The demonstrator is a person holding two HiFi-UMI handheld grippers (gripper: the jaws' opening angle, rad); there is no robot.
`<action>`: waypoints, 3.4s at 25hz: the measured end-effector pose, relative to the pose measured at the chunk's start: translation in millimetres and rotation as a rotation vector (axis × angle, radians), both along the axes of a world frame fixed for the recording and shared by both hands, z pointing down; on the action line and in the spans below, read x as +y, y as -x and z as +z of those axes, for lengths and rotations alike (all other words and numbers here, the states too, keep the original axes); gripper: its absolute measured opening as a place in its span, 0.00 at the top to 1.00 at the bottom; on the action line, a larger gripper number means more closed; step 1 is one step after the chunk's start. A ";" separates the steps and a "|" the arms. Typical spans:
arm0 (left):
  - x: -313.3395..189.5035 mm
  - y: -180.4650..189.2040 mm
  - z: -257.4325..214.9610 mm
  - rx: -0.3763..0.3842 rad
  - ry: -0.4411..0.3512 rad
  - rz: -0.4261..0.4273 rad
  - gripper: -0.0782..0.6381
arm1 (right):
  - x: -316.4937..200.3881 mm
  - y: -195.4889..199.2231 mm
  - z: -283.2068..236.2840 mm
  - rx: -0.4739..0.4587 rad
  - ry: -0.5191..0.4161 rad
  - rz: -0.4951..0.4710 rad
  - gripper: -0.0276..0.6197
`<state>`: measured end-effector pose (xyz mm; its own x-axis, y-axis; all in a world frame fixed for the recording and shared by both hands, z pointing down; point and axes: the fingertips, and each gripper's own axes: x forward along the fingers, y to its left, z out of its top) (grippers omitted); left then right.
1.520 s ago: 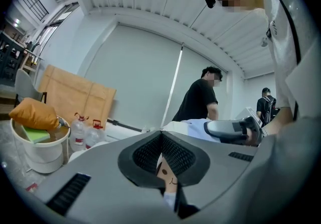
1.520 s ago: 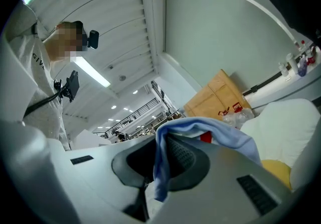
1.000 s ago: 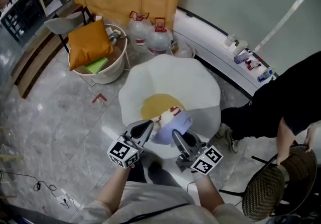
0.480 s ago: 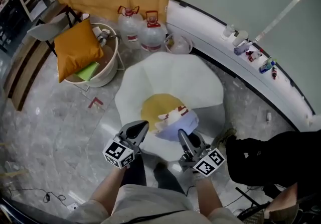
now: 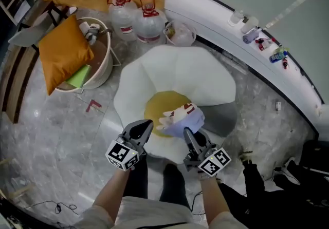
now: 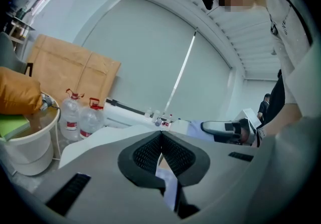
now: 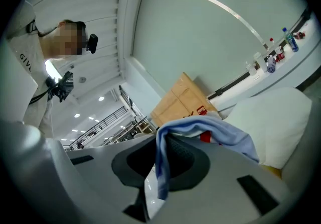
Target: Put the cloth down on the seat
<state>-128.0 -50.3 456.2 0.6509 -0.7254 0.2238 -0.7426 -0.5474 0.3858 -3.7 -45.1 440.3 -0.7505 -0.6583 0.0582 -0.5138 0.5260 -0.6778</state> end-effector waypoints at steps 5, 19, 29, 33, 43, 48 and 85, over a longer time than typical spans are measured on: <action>-21.2 -2.7 34.4 -0.007 0.048 0.080 0.87 | -24.8 10.4 37.4 -0.002 0.051 0.040 0.88; -65.6 -20.5 115.7 -0.001 0.090 0.149 0.87 | -60.0 1.0 165.5 0.013 0.175 0.116 0.88; -70.5 -40.1 187.2 -0.016 0.133 0.172 0.87 | -70.3 -10.1 240.2 0.007 0.199 0.143 0.88; -63.7 -42.8 213.6 -0.014 0.164 0.182 0.87 | -73.8 -14.9 263.7 -0.007 0.202 0.160 0.88; -57.9 -47.5 254.2 -0.017 0.196 0.185 0.87 | -78.0 -32.3 324.3 -0.046 0.271 0.242 0.88; -61.7 -51.9 270.3 -0.015 0.196 0.198 0.87 | -82.2 -37.5 351.1 -0.059 0.299 0.266 0.87; -43.2 -67.5 425.3 -0.017 0.286 0.200 0.87 | -69.4 -51.6 508.9 0.043 0.484 0.377 0.87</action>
<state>-60.4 -93.5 881.5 0.7681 -0.4905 0.4115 -0.6394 -0.5542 0.5328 47.9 -114.5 949.2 -0.4613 -0.7693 0.4420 -0.6371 -0.0595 -0.7685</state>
